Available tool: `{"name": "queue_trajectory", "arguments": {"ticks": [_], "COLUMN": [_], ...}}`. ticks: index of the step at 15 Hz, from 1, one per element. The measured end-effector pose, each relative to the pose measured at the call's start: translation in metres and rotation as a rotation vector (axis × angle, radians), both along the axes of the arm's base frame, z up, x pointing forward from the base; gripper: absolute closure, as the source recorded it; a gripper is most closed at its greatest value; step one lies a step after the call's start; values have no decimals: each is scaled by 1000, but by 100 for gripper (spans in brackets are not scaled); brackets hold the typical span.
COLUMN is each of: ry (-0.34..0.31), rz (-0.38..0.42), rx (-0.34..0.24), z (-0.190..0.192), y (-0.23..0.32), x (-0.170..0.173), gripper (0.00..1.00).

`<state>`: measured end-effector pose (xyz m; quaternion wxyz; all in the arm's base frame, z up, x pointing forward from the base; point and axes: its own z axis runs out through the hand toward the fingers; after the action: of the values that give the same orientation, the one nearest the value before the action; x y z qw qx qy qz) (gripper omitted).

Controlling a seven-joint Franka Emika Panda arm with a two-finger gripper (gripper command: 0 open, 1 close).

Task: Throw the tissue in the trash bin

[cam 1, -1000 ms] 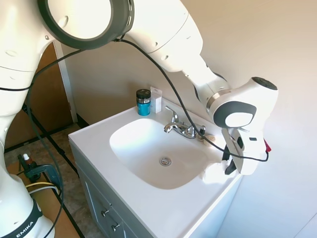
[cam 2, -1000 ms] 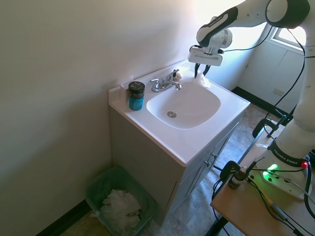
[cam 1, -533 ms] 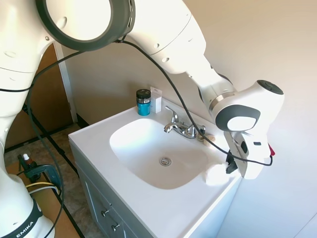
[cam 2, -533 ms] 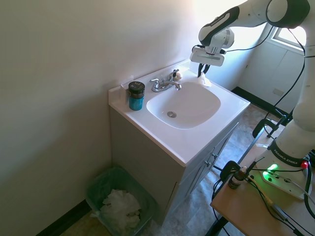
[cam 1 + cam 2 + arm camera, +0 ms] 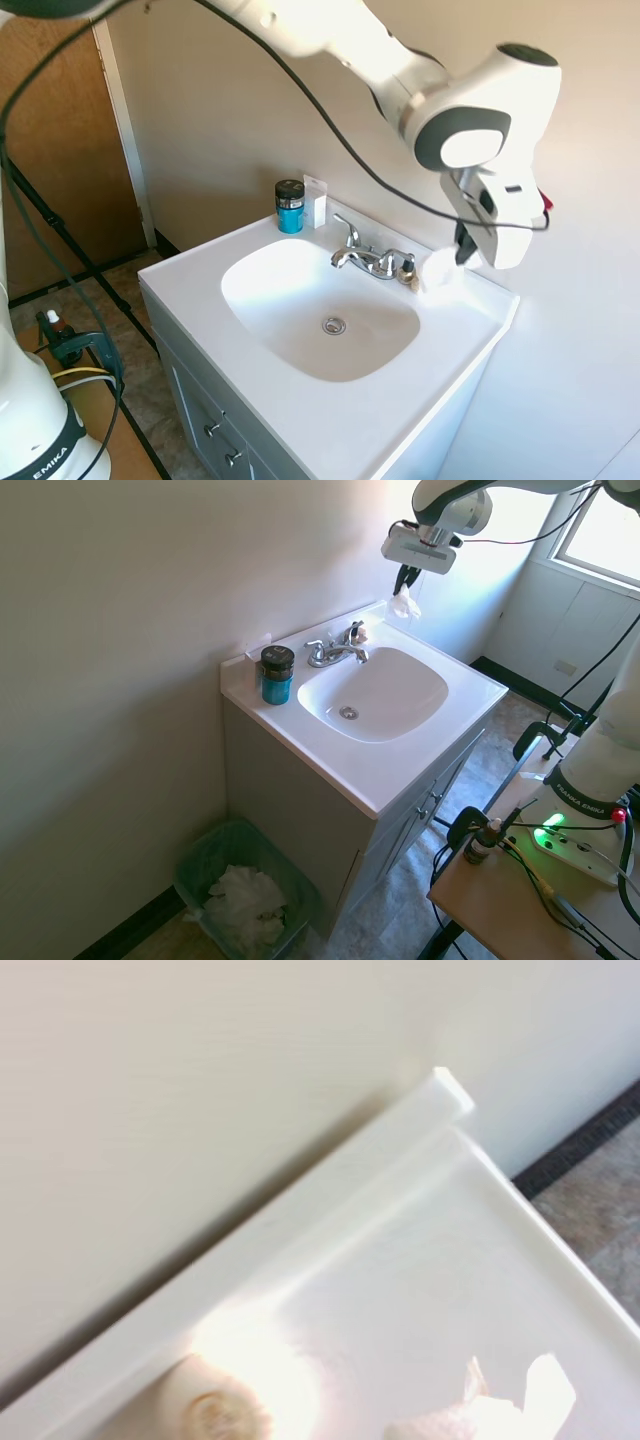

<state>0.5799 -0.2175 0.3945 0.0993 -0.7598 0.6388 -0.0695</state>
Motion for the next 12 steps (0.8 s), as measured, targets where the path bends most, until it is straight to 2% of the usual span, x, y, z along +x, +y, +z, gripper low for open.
{"name": "queue_trajectory", "arguments": {"ticks": [3, 6, 8, 12], "ry": [-58, -86, -85, -70], "rz": [118, 234, 310, 449], "rx": [-17, -56, -99, -189], "z": [55, 87, 90, 71], "y": [108, 231, 319, 474], "x": [-1, -9, -18, -38], "gripper": [100, 100, 100, 100]}}
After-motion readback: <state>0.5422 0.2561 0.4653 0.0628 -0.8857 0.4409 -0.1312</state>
